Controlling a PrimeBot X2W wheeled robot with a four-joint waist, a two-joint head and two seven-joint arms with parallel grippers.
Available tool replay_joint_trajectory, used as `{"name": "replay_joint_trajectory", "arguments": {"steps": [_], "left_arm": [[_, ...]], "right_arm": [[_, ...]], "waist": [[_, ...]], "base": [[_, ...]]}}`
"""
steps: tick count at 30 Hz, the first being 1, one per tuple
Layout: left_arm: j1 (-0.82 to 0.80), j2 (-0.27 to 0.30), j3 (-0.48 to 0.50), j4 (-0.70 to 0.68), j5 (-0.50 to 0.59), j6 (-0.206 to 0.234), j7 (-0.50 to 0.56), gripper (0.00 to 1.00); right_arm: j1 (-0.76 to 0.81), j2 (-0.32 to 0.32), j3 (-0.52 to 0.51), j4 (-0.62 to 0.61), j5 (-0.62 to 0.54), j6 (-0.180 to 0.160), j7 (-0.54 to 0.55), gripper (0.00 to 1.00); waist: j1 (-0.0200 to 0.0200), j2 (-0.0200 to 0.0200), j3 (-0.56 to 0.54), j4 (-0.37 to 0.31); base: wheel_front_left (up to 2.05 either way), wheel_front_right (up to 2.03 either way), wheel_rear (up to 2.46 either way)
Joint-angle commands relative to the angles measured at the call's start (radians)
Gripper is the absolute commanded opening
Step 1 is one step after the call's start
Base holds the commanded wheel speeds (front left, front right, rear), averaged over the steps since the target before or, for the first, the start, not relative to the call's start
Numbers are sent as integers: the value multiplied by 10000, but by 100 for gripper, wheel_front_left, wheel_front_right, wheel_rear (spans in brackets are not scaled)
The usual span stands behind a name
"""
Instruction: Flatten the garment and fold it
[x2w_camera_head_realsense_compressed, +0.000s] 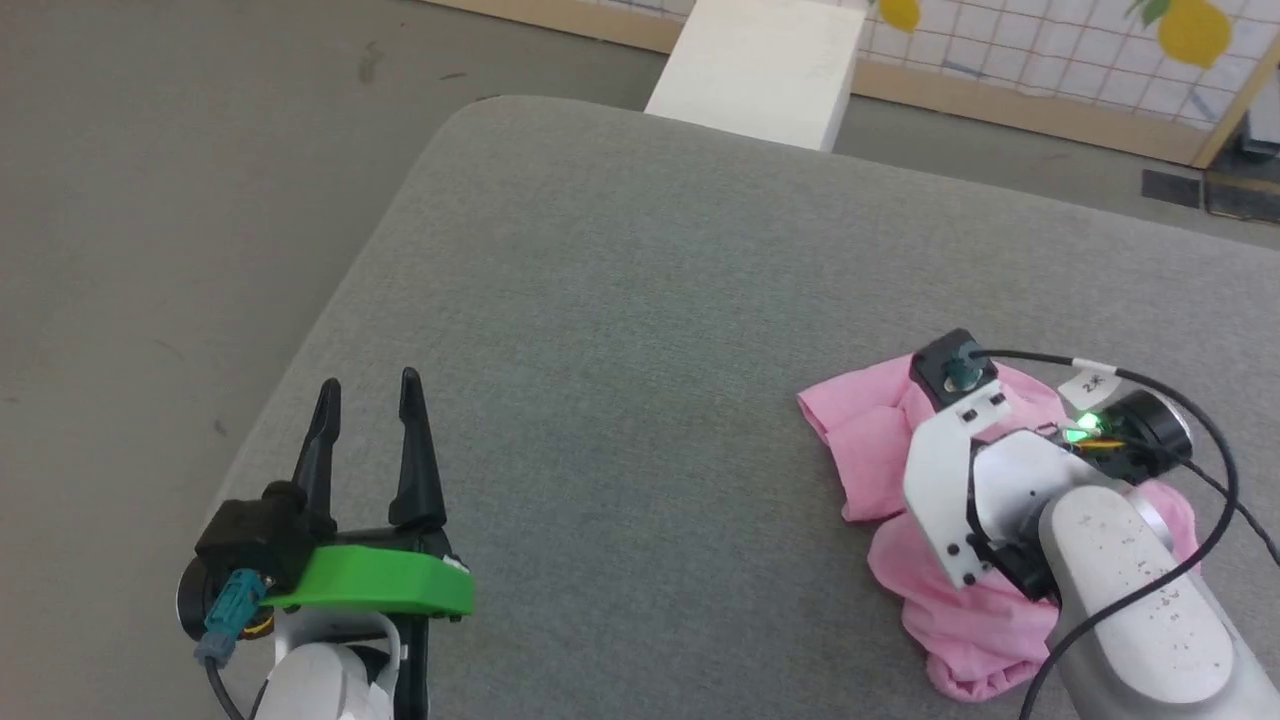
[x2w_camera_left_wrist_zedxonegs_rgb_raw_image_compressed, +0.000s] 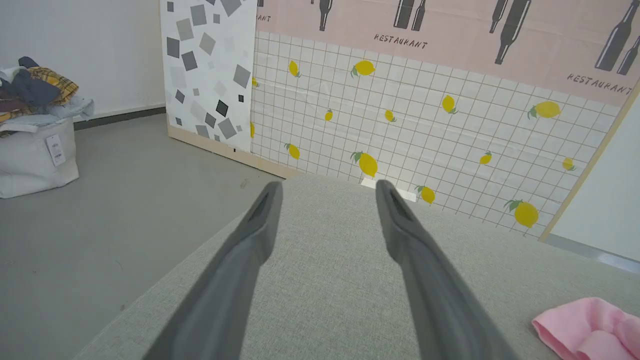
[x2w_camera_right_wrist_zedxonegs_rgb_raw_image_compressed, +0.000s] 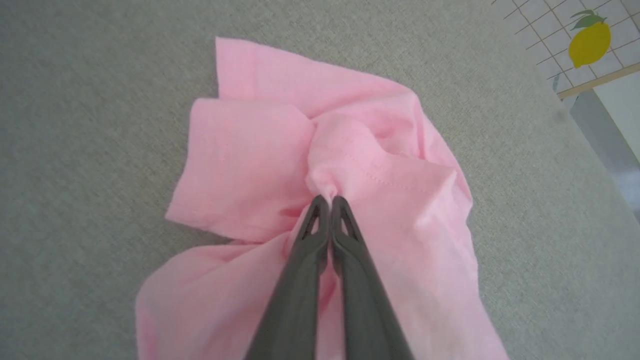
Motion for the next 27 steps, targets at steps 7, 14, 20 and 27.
{"name": "replay_joint_trajectory", "arguments": {"steps": [7,14,20,27], "left_arm": [[62,-55,-17,51,-30,13,-37,100],[228,-55,-21,-56,68,16,-37,100],[260,-56,-65,-30,161,-121,-37,100],[201,-56,-105,22,233,-218,-37,100]], "right_arm": [[-690,565,292,-1051,856,-15,-1443,0],[-1201,1163,-794,-2297,1312,-15,-3077,0],[450,1400,-3777,-2340,656,-15,-3045,0],[2625,1597,-7160,-1755,-175,-15,-3125,0]], "waist": [[0,0,-352,-36],[0,0,-618,-265],[0,0,-561,-590],[0,0,-465,-876]], "base": [[0,0,0],[0,0,0],[0,0,0],[0,0,0]]}}
